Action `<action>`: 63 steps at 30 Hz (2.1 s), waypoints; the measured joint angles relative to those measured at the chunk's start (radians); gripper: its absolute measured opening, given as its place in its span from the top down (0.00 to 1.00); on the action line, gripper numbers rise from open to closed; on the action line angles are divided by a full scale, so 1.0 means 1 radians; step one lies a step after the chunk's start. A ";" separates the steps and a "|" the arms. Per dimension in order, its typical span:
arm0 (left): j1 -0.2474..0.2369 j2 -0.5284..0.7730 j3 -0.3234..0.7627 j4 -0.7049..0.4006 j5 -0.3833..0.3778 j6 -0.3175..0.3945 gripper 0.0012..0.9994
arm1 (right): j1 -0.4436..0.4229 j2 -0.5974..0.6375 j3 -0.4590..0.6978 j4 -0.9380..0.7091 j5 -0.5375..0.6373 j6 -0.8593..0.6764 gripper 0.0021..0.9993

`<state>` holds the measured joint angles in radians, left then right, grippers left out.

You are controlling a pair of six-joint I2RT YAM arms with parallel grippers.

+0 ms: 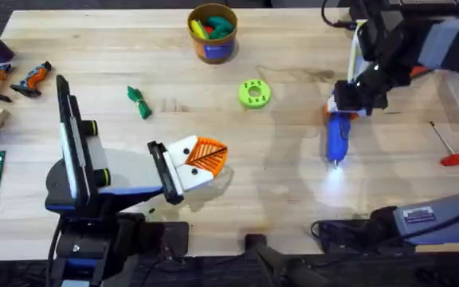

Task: Pick up the gripper from the table and insert it into the empty holder that is missing its gripper. Then pick up a screw, insert it into the mounting hole, and use the screwdriver to tighten it. Finally, clean up the table by picking up the vegetable and placing it into the bucket.

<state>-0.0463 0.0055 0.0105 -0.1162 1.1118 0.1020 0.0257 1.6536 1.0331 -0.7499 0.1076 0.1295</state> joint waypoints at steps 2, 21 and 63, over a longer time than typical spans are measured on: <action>0.000 0.000 0.000 0.000 0.000 0.000 1.00 | 0.000 0.000 0.048 -0.027 0.000 0.000 0.97; 0.000 0.000 0.000 0.000 0.000 0.000 1.00 | 0.105 -0.194 0.586 0.038 0.000 0.000 0.97; 0.000 0.000 0.000 0.000 0.000 0.000 1.00 | 0.283 -0.294 -0.251 1.820 -0.775 0.419 0.98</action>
<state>-0.0463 0.0052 0.0105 -0.1162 1.1118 0.1020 0.3086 1.3601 0.7820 1.0700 -0.6674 0.5482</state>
